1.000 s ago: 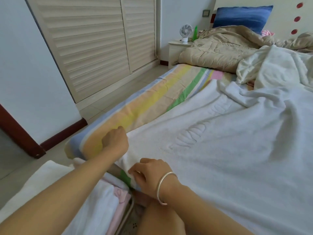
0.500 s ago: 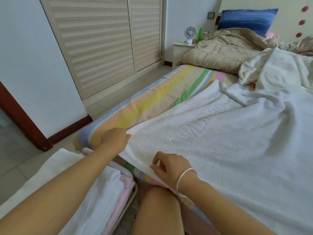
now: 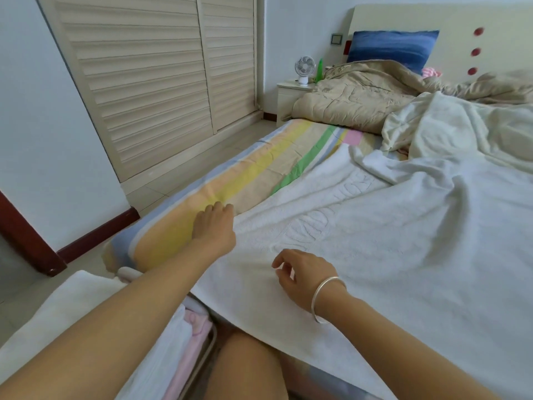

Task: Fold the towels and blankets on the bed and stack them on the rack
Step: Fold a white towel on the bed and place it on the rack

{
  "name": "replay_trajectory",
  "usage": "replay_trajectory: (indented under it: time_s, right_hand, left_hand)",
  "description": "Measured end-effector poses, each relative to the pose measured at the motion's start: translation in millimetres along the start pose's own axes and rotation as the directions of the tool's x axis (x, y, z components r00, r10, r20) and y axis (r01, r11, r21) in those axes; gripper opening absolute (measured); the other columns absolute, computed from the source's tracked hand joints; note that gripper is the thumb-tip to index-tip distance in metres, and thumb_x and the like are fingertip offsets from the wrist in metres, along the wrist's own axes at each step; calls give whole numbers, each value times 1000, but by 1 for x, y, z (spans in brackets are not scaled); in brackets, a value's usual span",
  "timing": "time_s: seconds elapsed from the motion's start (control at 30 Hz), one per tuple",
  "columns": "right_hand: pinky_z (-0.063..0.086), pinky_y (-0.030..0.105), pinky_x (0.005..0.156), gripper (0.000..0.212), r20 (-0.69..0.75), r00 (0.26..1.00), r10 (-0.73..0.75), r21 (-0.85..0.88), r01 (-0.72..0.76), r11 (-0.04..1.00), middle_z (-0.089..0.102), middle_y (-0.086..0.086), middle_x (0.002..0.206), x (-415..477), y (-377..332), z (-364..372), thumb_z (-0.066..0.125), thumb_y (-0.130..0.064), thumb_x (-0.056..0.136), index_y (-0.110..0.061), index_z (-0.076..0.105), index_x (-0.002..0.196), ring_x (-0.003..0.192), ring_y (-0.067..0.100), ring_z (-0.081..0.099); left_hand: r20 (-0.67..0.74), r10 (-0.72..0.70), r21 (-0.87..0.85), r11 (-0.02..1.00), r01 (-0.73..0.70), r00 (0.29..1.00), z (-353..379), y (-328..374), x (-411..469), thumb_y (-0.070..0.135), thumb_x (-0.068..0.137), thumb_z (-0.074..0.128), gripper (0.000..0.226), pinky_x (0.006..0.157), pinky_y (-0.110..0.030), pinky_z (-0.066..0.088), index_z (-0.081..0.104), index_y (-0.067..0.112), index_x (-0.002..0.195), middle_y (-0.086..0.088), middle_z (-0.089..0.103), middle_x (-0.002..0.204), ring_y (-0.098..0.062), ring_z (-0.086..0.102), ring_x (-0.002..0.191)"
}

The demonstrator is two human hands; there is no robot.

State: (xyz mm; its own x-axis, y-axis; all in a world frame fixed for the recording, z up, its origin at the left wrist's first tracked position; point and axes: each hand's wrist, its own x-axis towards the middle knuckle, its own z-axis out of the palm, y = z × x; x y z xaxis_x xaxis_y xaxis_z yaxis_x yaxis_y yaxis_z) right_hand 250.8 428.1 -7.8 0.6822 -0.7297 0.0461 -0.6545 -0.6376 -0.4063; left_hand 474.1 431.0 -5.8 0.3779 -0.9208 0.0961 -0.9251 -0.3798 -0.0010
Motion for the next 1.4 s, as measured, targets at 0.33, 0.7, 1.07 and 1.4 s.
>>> replay_trajectory:
  time_s: [0.33,0.7,1.07,1.4]
  right_hand:
    - [48,27,83,20,-97,971,219,-100,-229,968,49,-16,111,83,118,-52,48,-30,94,-35,58,110,106,5,51]
    - [41,34,99,40,-217,885,412,-38,-429,902,48,1,134,333,256,-92,49,-27,94,-24,47,134,122,21,48]
    - [41,39,93,51,-412,571,710,-75,-798,598,48,11,136,484,355,-69,40,-46,95,-17,50,136,123,31,49]
    - [40,32,76,33,-462,549,696,591,-394,704,58,10,85,516,312,-85,42,-34,101,-8,62,99,89,29,56]
  left_hand:
    - [9,109,-351,931,-98,994,25,95,109,25,96,48,32,94,-33,42,51,23,128,1,48,132,-20,47,119]
    - [326,42,-716,664,218,944,70,147,306,39,73,36,49,89,-39,54,72,12,95,-6,73,95,-27,67,89]
    - [288,327,-919,358,164,900,107,162,368,36,96,58,41,54,-17,47,73,-1,88,-1,70,69,-10,62,54]
    - [111,89,-812,582,39,990,97,109,381,33,95,58,34,56,-26,33,58,11,69,-1,55,66,-20,53,66]
